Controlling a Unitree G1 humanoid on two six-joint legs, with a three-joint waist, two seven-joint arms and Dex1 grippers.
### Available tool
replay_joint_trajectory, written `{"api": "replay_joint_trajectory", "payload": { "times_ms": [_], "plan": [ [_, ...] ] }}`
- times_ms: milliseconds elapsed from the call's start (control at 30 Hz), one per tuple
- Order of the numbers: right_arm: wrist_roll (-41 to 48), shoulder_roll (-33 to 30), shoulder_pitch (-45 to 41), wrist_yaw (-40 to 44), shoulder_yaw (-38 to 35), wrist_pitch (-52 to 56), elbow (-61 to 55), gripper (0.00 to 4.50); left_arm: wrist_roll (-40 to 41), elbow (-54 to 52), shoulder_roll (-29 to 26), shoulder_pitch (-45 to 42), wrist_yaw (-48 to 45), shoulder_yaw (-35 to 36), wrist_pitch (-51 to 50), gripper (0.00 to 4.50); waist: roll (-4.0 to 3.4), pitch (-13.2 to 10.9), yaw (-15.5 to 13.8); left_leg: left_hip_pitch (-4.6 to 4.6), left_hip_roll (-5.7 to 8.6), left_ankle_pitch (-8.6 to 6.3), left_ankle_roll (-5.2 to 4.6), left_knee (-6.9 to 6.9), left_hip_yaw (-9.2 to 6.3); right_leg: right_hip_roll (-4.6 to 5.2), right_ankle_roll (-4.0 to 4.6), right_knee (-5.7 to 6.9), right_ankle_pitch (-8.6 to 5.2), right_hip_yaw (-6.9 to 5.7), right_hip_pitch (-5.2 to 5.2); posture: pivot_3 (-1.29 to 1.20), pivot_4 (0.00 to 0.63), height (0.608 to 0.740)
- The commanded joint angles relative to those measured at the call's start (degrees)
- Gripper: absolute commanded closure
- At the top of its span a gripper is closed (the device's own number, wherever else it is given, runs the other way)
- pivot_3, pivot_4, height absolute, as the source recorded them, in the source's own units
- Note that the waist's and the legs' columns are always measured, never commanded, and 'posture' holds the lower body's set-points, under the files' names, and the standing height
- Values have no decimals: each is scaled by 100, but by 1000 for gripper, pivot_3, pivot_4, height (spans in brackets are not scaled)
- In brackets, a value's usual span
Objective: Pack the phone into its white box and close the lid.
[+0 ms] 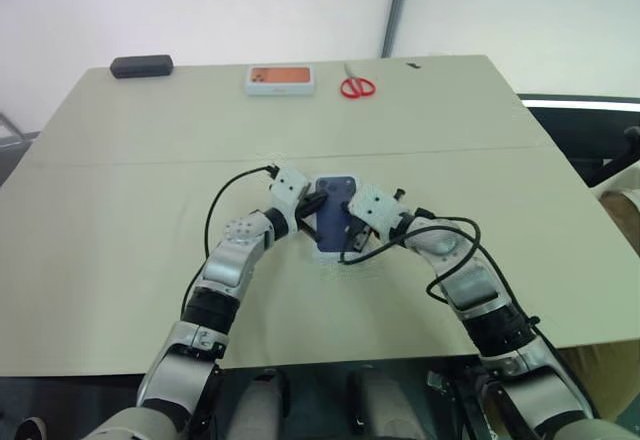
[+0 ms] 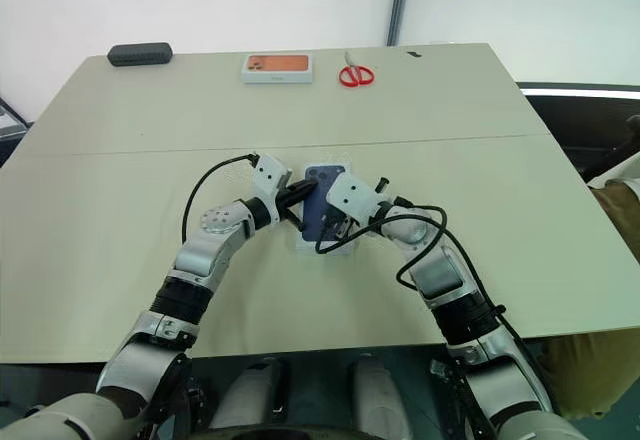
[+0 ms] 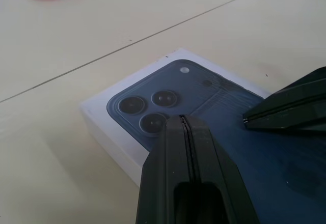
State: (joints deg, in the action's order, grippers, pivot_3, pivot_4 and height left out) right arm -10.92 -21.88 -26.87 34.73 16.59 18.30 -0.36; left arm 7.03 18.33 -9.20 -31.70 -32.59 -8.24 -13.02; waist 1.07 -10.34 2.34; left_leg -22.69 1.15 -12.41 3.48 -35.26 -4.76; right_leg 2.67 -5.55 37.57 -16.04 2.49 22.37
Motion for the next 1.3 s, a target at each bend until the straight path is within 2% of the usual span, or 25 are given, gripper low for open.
{"api": "replay_joint_trajectory", "payload": {
  "times_ms": [33, 200, 333, 400, 500, 733, 833, 967, 1300],
  "plan": [
    [150, 77, 12, -16, -154, 355, -146, 4457, -46, -51, -32, 92, -73, -57, -34, 4500, 0, 0, -1, 4, 0, 0, 0, 1, -1, 0, 0, -1, 0, 0, -4, 0, 150, 740],
    [283, -71, 129, 130, -233, 369, -277, 4457, 67, -305, -41, 239, -215, -35, -77, 4500, 0, 0, -11, 4, 0, 0, 0, 1, 0, 2, -1, -1, -1, 0, -5, 0, 150, 740],
    [738, -125, 284, 359, -500, 476, -646, 4457, 507, -756, -112, 389, -556, 142, -427, 4500, 1, 0, -17, 4, 0, -1, -2, 2, -1, 3, -3, -2, -2, 0, -5, 0, 150, 740],
    [1590, 129, 87, 423, -1157, 988, -821, 4457, 806, -840, -288, 291, -758, 408, -593, 4500, 4, -4, -5, 3, -1, -1, -2, 1, -1, 3, -3, -2, -2, 0, -5, 0, 150, 740],
    [2152, 49, -224, 559, -1664, 1211, -910, 3622, 1330, -1142, -688, 103, -981, 978, -828, 3674, 2, -12, 27, -4, -5, -1, -2, 2, -4, -1, -2, 2, -1, 3, 9, 0, 150, 740],
    [2251, -492, -97, 985, -1568, 934, -834, 60, 1498, -1188, -1637, 393, -1423, 1423, -818, 157, 0, -9, 4, -30, -2, -2, -3, 3, 0, 5, -3, -4, -2, -1, 28, 0, 150, 740],
    [2366, -637, -134, 1184, -1638, 842, -778, 23, 1530, -951, -2018, 594, -1557, 1676, -773, 72, 1, -10, 12, -36, -1, -2, -3, -1, 2, 8, -3, -3, -1, 1, 34, 0, 150, 740],
    [2500, -1047, 120, 1625, -1675, 635, -823, 23, 1703, -1272, -2347, 1000, -1722, 1965, -764, 72, 1, -10, 4, -41, -6, -2, -4, -1, -2, 4, -2, -2, -2, -1, 39, 0, 150, 740],
    [2921, -1808, 1038, 2318, -1889, 447, -1157, 23, 2121, -2233, -2767, 2387, -1627, 2652, -1178, 72, 3, -11, -20, -47, -15, -6, -10, -7, -6, 21, -2, -10, -3, 0, 38, 0, 150, 740]
  ]
}}
